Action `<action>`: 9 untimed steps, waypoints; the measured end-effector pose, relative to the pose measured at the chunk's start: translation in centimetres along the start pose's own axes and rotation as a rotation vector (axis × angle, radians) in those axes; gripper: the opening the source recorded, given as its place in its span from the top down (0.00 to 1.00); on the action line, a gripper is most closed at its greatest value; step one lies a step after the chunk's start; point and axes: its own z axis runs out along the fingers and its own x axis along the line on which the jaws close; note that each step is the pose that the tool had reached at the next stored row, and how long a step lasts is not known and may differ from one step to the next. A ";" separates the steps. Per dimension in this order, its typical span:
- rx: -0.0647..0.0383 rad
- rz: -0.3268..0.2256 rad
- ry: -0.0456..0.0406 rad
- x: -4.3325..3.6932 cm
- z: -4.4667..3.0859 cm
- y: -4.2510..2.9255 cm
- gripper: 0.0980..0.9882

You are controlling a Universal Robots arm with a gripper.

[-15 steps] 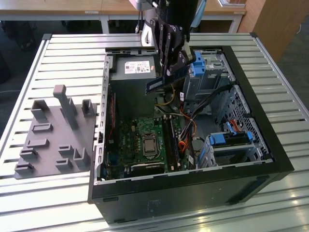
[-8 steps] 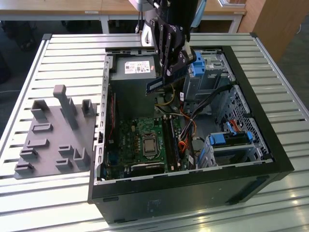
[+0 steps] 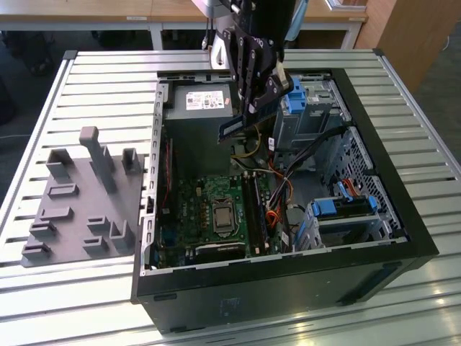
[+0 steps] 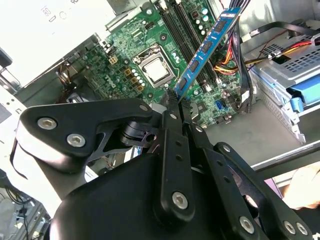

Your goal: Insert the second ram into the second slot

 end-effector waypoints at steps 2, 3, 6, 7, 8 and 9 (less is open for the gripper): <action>0.000 -0.007 0.0002 0.00 0.00 0.00 0.96; 0.000 -0.010 0.0004 0.00 0.00 0.01 0.96; 0.000 -0.019 0.0007 0.00 0.00 0.01 0.96; 0.000 -0.023 0.0008 0.00 0.00 0.01 0.96; 0.000 -0.026 0.0008 0.00 0.00 0.02 0.96; -0.001 -0.029 0.0010 0.00 0.00 0.02 0.96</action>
